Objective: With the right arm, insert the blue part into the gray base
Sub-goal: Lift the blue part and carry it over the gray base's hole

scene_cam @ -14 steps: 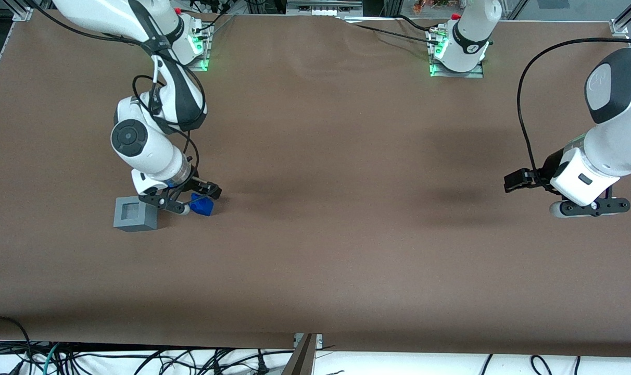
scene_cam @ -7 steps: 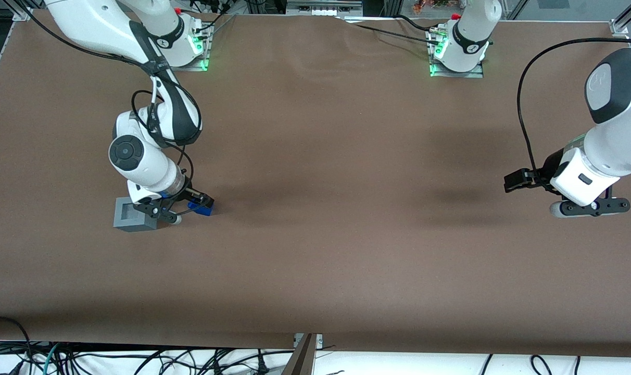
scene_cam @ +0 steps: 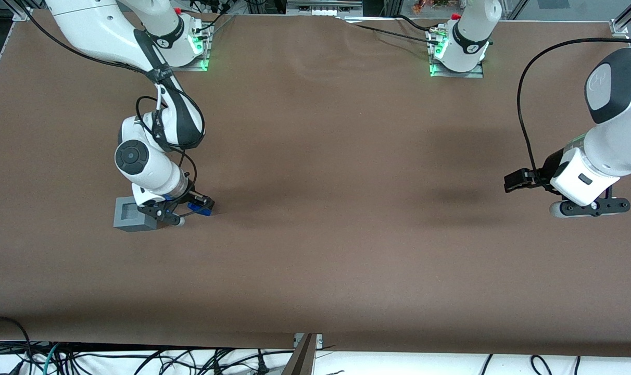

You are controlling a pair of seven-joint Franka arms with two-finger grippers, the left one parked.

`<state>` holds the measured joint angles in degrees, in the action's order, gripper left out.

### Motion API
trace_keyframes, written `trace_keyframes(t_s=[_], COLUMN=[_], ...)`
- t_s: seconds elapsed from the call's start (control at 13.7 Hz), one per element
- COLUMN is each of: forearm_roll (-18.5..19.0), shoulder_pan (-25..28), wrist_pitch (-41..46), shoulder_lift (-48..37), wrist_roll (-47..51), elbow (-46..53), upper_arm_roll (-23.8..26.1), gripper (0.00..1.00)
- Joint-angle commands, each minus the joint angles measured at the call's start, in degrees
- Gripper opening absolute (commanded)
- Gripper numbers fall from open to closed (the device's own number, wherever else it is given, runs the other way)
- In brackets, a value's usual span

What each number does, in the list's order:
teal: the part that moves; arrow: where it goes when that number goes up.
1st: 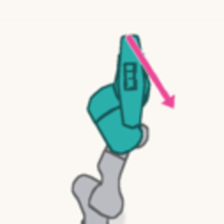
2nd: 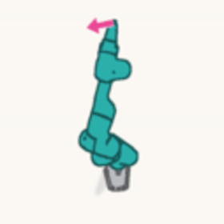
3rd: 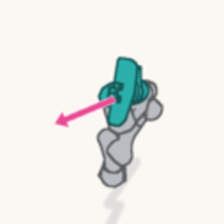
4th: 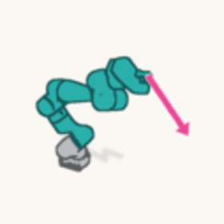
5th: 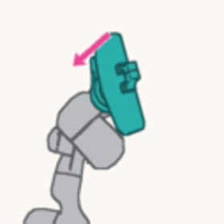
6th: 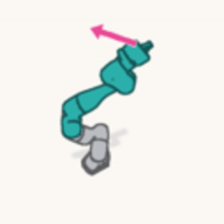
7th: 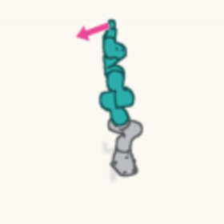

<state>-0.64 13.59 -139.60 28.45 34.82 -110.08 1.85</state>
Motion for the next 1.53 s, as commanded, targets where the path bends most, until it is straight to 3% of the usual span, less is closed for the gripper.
trace_keyframes(t_s=[0.0, 0.15, 0.36, 0.58, 0.8, 1.09, 1.46], forearm_roll=[0.81, 0.81, 0.46, -0.06, -2.25, -2.88, -3.05], shoulder_pan=[-1.27, -2.33, -3.74, -3.83, -4.88, -9.27, -10.68], wrist_pitch=[-0.41, 2.46, 18.07, 26.64, 26.92, 26.92, 24.91], shoulder_lift=[0.64, -0.49, -3.39, -5.51, -5.42, -4.9, -2.88], wrist_roll=[-2.2, -5.54, -10.98, -23.61, -36.2, -46.14, -48.53], elbow=[1.01, 2.05, 8.89, 13.22, 13.93, 13.93, 13.93], upper_arm_roll=[0.08, 0.0, -0.27, -3.77, -8.52, -8.62, -8.53], gripper=[0.42, 0.38, 0.34, 0.33, 0.33, 0.33, 0.34])
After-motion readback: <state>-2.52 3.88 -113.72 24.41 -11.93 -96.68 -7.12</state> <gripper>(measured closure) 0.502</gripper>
